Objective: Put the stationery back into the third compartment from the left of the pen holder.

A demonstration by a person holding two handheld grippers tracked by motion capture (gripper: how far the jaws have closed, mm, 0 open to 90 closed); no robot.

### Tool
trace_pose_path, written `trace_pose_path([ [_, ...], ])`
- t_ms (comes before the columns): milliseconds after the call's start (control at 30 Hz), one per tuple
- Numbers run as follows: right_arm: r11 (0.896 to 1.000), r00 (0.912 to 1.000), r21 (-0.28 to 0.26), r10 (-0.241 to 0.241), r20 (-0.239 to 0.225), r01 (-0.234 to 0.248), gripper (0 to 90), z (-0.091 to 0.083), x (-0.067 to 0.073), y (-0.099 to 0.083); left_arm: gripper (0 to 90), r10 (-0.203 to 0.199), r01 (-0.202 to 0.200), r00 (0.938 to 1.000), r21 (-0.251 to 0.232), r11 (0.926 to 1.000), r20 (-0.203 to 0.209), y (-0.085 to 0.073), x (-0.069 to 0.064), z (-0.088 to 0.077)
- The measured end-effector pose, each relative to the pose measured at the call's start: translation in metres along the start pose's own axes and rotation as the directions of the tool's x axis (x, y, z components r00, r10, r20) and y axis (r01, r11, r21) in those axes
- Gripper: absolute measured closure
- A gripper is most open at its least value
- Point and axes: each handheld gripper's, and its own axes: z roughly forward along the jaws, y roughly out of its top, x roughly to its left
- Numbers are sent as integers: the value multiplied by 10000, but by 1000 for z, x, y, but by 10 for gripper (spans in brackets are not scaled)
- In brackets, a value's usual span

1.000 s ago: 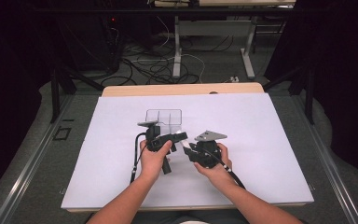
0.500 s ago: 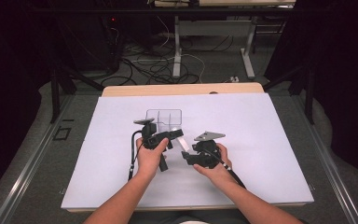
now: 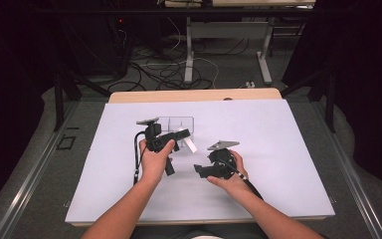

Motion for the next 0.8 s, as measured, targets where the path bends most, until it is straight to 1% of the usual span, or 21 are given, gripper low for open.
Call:
trace_pose_path([
  [33,9990,10000,437,-54,41,52,270,-2,-1,1,665,-60,60,10000,-19,10000,-27,2,-2,-1],
  [67,10000,10000,61,-67,14,67,262,1,-1,-1,665,71,-71,10000,-99,9999,-31,3,-2,-1],
  [100,9999,10000,121,-40,16,40,258,1,-1,-1,665,62,-62,10000,-118,9999,-63,5,-3,-2],
  [133,9999,10000,135,-36,12,36,254,1,-1,-1,665,158,-160,9999,-239,9996,-47,8,-4,-2],
  [167,9999,10000,145,-83,48,82,254,1,-1,-1,665,170,-172,9998,-159,9997,-104,10,-6,-3],
  [200,9999,9999,135,-81,63,80,254,1,-2,-1,665,271,-273,9996,-317,9991,-80,12,-7,-3],
  [233,9998,10000,173,-61,76,59,254,1,-2,-1,665,257,-260,9996,-317,9992,-104,14,-10,-4],
  [300,9996,9999,299,-15,156,11,247,1,-3,-1,665,530,-539,9984,-441,9976,-216,19,-12,-4],
  [333,9998,9998,217,-6,219,2,241,2,-4,-1,665,601,-612,9978,-427,9972,-280,20,-13,-4],
  [433,9998,9997,198,26,243,-31,225,2,-7,-2,665,833,-858,9957,-622,9944,-413,25,-18,-4],
  [500,9995,9997,307,7,251,-15,196,3,-8,-2,665,1010,-1046,9935,-700,9921,-526,28,-20,-3],
  [533,9989,9997,474,-71,228,61,184,2,-8,-2,665,1108,-1152,9920,-742,9906,-607,29,-21,-3],
  [567,9987,9996,509,-81,253,68,177,2,-8,-2,665,1209,-1262,9904,-818,9886,-675,30,-22,-2],
  [633,9993,9996,371,-109,258,100,160,4,-9,-3,665,1351,-1421,9877,-915,9856,-790,32,-25,0],
  [667,9997,9998,225,-64,212,60,153,5,-9,-3,665,1537,-1618,9840,-910,9826,-898,32,-26,0],
  [700,9998,9998,205,-62,213,58,152,6,-9,-4,665,1634,-1734,9816,-1026,9795,-987,33,-28,2],
  [733,9983,9995,564,-141,265,126,150,3,-9,-3,665,1836,-1948,9770,-1027,9755,-1089,34,-28,2],
  [800,9996,9997,251,-93,242,87,149,6,-9,-4,665,2060,-2194,9706,-1054,9699,-1247,34,-29,3],
])
